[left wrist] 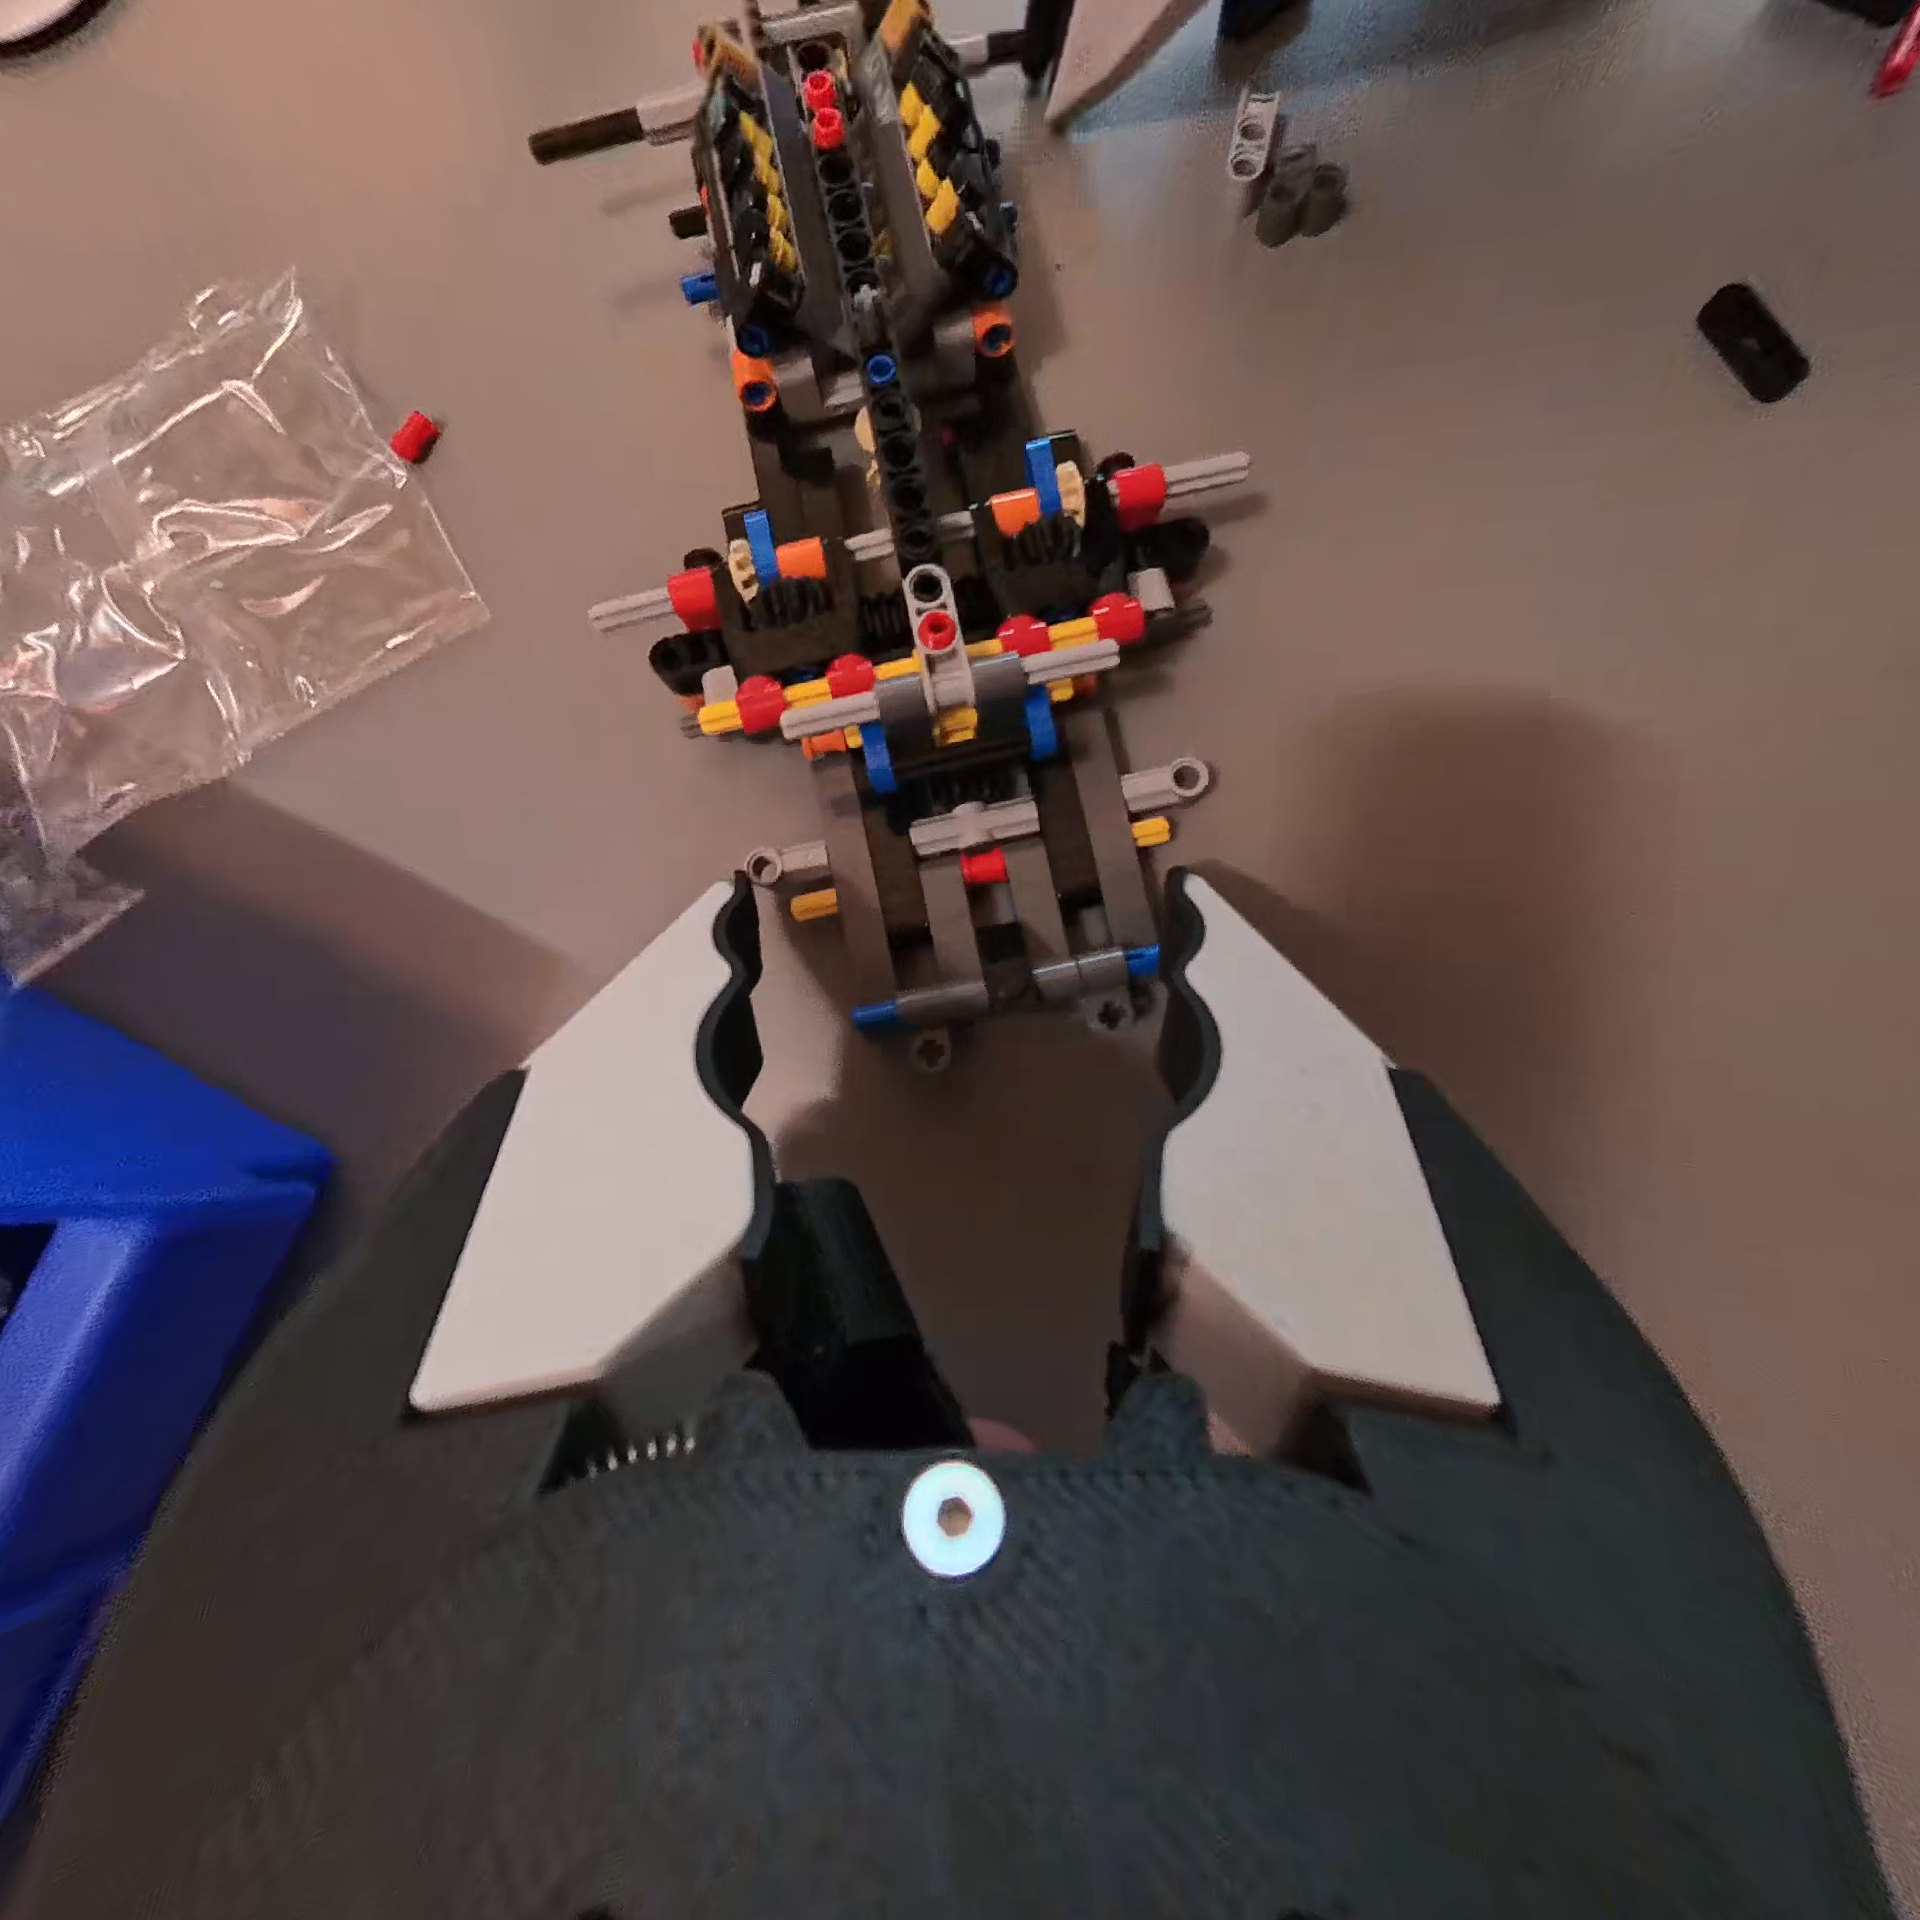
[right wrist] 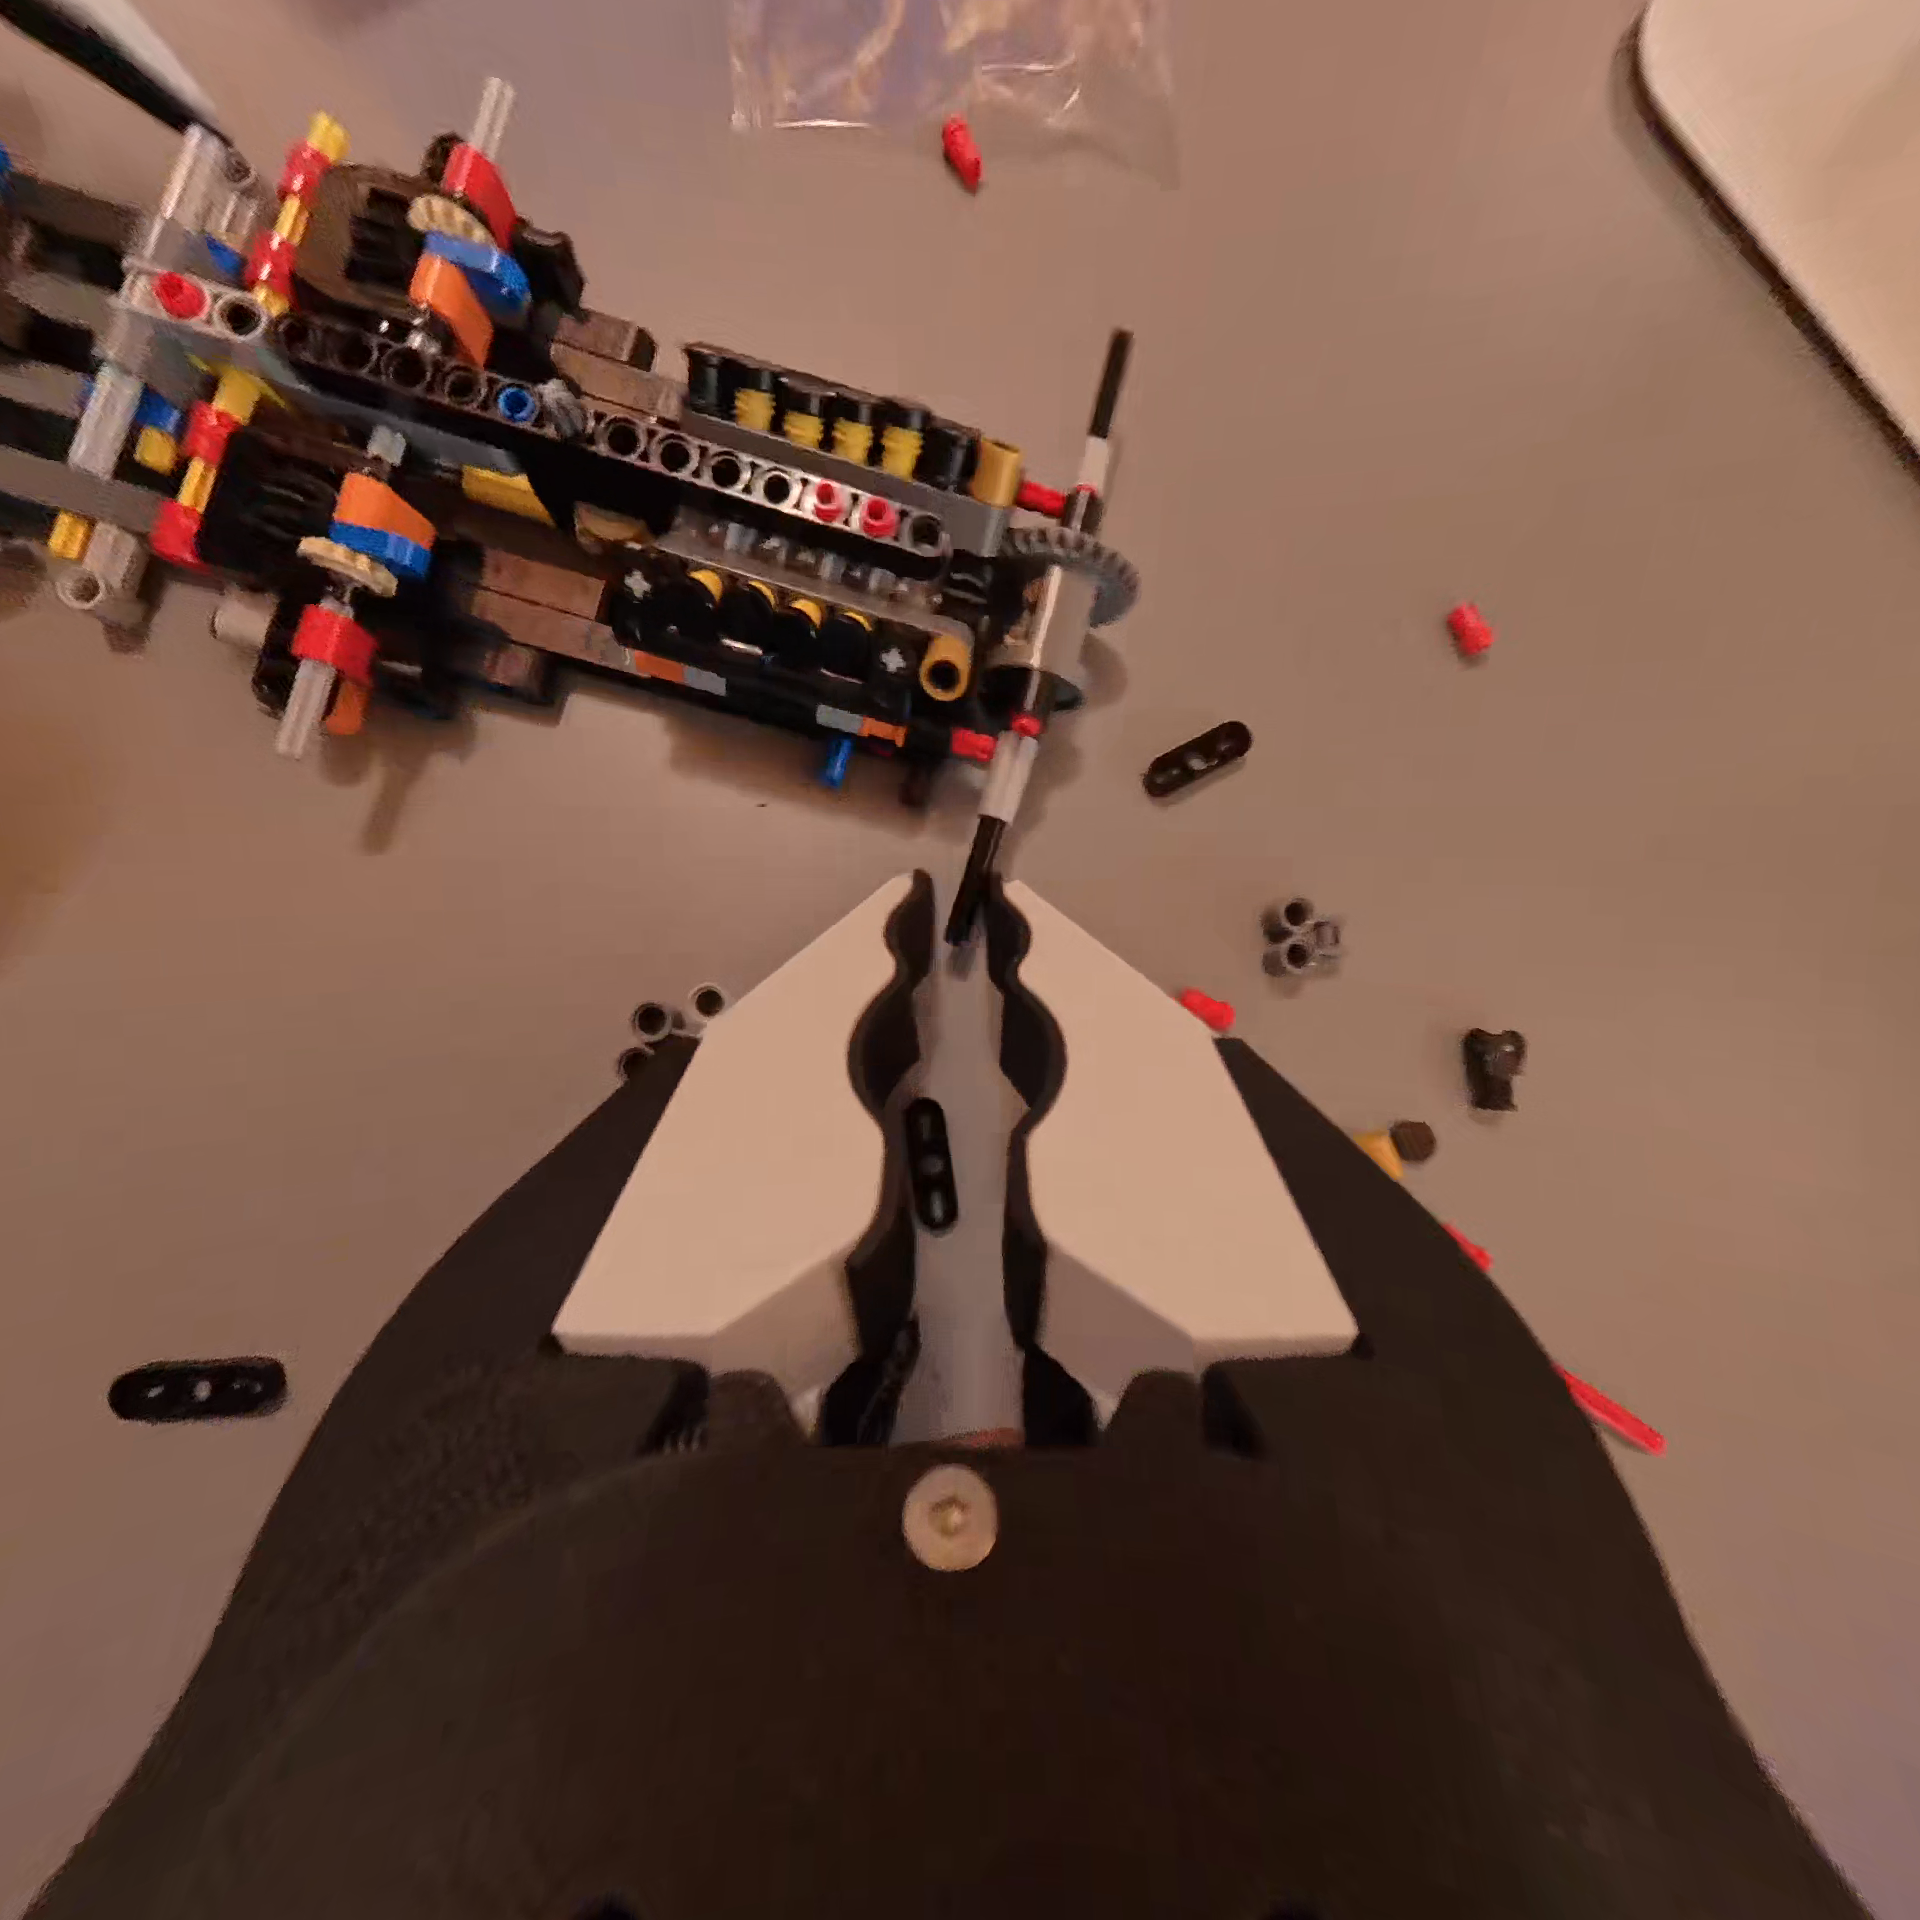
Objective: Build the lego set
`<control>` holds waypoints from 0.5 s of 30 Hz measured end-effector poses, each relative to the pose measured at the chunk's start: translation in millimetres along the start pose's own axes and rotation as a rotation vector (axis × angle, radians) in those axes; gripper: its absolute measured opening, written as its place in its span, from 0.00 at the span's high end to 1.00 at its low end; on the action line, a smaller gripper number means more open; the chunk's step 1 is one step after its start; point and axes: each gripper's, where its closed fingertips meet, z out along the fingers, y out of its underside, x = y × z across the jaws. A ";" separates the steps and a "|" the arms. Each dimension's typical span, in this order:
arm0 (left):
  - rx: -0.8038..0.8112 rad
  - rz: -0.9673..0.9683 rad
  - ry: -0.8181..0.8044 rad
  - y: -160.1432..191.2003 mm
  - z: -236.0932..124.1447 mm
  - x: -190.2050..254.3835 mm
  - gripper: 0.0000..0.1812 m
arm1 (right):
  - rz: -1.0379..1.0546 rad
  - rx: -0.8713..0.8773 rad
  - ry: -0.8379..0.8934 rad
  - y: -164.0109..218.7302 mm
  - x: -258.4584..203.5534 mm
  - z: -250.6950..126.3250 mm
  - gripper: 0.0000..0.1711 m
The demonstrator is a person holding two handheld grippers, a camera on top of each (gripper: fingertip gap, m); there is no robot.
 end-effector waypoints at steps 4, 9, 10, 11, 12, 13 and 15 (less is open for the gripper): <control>-0.022 0.022 0.005 -1.2 3.6 -7.0 0.59 | 0.014 0.032 0.035 2.0 -1.1 -7.4 0.98; -0.028 0.065 0.035 -11.2 11.7 -7.3 0.64 | 0.025 0.026 0.051 16.9 -2.9 -28.0 0.98; -0.027 0.074 0.037 -14.1 14.0 -7.8 0.65 | 0.038 0.032 0.056 19.4 -1.8 -33.0 0.98; -0.025 0.077 0.042 -17.3 16.7 -8.0 0.65 | 0.053 0.036 0.058 22.4 -0.9 -37.0 0.98; -0.022 0.079 0.049 -20.6 19.8 -8.1 0.65 | 0.061 0.037 0.064 25.9 0.1 -40.6 0.98; -0.019 0.084 0.056 -24.0 22.7 -8.1 0.65 | 0.066 0.040 0.075 29.0 1.5 -44.3 0.98; -0.014 0.092 0.070 -30.5 28.3 -8.3 0.64 | 0.080 0.063 0.097 32.4 4.6 -52.8 0.98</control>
